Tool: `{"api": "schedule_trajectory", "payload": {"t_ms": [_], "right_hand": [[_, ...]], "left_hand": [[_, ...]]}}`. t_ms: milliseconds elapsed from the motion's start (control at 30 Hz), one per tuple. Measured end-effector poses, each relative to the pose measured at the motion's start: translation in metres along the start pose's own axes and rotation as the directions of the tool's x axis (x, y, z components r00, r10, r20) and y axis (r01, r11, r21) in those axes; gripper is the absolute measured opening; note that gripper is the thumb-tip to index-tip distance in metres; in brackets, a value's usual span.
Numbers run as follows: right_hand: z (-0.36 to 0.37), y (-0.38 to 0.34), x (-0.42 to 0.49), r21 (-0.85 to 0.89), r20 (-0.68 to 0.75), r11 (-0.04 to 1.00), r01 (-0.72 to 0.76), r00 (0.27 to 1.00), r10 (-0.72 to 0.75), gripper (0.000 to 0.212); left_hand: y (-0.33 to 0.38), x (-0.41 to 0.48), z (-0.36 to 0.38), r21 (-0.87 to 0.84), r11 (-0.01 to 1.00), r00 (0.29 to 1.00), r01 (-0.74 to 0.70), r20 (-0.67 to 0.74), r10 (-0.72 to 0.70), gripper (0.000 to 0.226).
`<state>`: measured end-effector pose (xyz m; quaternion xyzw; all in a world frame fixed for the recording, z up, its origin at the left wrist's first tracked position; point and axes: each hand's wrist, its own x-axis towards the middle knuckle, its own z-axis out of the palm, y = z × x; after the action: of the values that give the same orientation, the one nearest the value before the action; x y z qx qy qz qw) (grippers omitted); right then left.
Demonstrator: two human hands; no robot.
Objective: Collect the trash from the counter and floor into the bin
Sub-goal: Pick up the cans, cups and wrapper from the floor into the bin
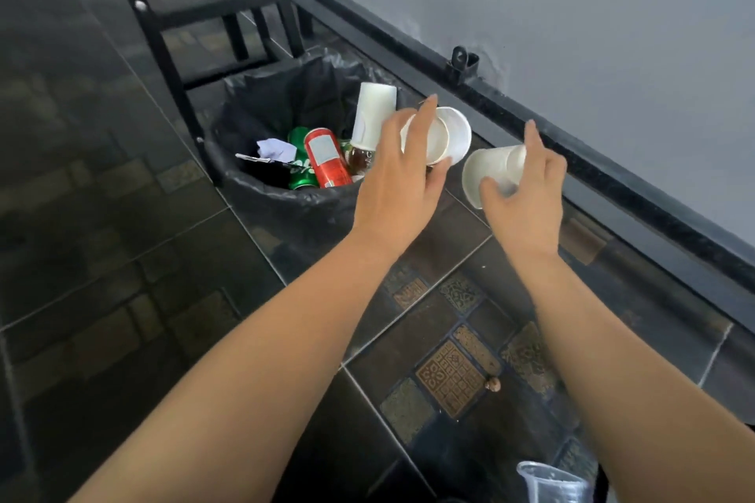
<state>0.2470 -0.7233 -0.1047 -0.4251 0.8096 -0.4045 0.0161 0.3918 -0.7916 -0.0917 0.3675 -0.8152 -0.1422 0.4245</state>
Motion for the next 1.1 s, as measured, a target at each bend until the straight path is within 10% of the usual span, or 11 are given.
{"api": "schedule_trajectory", "payload": {"t_ms": [300, 733, 933, 1100], "right_hand": [[0.044, -0.094, 0.016, 0.165, -0.008, 0.959, 0.229, 0.973, -0.231, 0.062], [0.107, -0.093, 0.017, -0.076, 0.385, 0.876, 0.477, 0.824, -0.415, 0.063], [0.103, -0.084, 0.029, -0.038, 0.184, 0.957, 0.288, 0.943, -0.277, 0.057], [0.095, -0.072, 0.052, -0.032, 0.292, 0.999, 0.026, 0.956, -0.015, 0.059]], "left_hand": [[-0.072, 0.017, -0.074, 0.113, 0.907, 0.888, 0.407, -0.281, -0.363, 0.057], [-0.133, 0.0, -0.079, 0.423, 0.838, 0.92, 0.345, 0.023, -0.391, 0.051], [-0.139, 0.002, -0.082, 0.332, 0.791, 0.851, 0.514, -0.081, -0.519, 0.05], [-0.142, 0.008, -0.097, 0.139, 0.676, 0.686, 0.724, -0.036, -0.727, 0.055]]}}
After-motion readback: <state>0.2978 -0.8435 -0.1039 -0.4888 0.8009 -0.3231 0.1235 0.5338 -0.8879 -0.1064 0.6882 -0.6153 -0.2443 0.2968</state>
